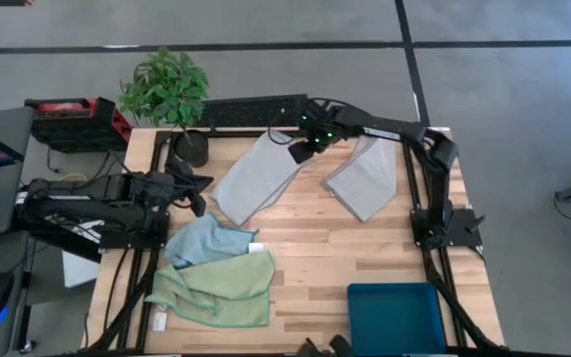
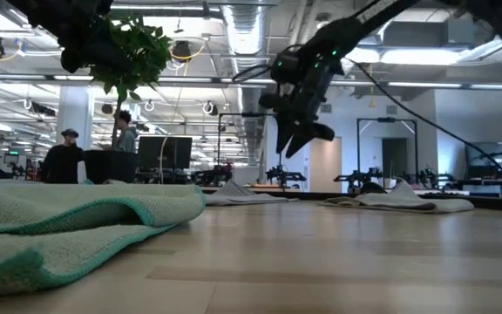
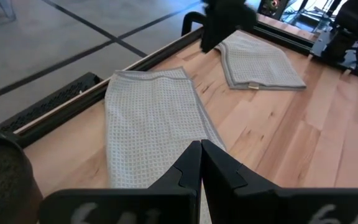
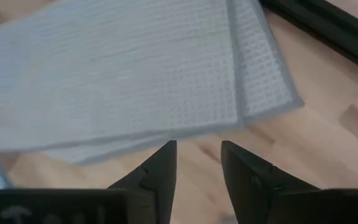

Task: Fold microfiber towels
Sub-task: Fold the left gray microfiber towel

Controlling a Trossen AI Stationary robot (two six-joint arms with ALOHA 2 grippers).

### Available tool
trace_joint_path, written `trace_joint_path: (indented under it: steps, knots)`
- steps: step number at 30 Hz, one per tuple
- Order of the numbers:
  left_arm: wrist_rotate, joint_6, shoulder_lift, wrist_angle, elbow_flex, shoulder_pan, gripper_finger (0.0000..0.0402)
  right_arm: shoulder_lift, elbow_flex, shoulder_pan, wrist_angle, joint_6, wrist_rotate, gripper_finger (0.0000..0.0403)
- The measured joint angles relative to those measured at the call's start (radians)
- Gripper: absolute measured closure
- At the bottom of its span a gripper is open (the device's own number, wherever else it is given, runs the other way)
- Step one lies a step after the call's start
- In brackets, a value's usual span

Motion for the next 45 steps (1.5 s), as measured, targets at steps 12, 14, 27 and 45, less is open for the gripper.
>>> trace_joint_path:
  steps: [12,14,27,45]
  knots:
    - [0.001,0.0,0.0,0.0,0.0,0.0,0.0401,0.202,0.109,-0.032,-0.002,0.0,-0.014,0.0259]
    - [0.001,0.0,0.0,0.0,0.0,0.0,0.0401,0.217,0.114,-0.038,-0.002,0.0,-0.011,0.0262]
    - [0.001,0.003,0.0,0.0,0.0,0.0,0.0401,0.247,0.116,-0.05,-0.002,-0.008,-0.008,0.0275]
    - [0.001,0.003,0.0,0.0,0.0,0.0,0.0401,0.249,0.114,-0.115,-0.025,0.036,-0.12,0.0274]
